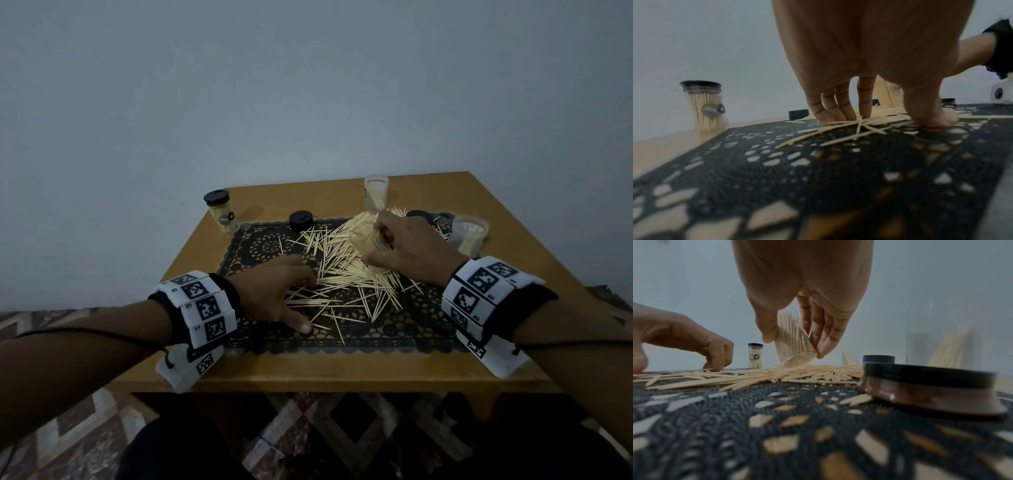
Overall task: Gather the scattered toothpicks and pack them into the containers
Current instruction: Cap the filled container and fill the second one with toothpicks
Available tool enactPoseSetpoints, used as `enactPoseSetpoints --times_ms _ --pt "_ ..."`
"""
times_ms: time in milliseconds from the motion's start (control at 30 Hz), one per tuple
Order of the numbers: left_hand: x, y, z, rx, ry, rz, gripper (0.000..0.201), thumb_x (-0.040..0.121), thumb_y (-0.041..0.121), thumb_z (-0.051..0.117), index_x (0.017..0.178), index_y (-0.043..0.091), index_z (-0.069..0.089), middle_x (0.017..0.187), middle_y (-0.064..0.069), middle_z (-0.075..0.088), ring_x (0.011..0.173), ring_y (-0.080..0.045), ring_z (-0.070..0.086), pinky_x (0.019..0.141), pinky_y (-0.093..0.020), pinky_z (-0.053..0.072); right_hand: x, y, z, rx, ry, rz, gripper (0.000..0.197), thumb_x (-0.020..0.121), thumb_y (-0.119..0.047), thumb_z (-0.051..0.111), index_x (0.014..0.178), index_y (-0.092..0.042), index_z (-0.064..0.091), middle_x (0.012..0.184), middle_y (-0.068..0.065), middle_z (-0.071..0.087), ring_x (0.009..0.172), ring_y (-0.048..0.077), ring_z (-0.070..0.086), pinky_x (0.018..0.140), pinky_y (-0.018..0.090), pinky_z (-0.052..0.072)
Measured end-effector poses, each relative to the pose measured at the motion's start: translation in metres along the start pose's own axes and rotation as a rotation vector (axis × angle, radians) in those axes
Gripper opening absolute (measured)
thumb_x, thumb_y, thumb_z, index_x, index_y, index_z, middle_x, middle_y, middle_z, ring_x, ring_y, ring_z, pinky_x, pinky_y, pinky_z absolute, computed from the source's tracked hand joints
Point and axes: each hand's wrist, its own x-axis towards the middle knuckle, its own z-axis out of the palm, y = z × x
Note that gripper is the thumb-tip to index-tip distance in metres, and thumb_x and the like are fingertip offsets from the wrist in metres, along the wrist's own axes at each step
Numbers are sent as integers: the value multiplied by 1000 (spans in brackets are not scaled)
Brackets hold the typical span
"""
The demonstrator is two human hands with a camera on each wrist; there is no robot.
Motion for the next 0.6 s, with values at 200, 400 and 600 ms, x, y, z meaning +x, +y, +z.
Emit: enactPoseSetpoints --times_ms 200,400,600 --pt "2 0 1 -11 90 50 42 83 43 70 115 19 60 113 4 50 98 -11 49 84 -25 42 0 0 0 5 0 5 53 79 -44 75 114 -10 56 92 -3 55 80 14 54 57 19 35" --pt "11 1 -1 11 191 79 15 87 28 68 94 15 69 97 2 63 81 -8 53 71 -20 41 0 1 1 8 -5 5 53 79 -45 75 113 -10 56 94 -2 58 81 14 55 60 22 37" --pt "14 -2 -1 37 220 102 17 87 22 69 103 16 72 99 1 69 88 -13 62 74 -19 43 0 1 0 7 0 3 54 79 -45 75 114 -9 55 90 -4 55 76 12 51 56 17 33"
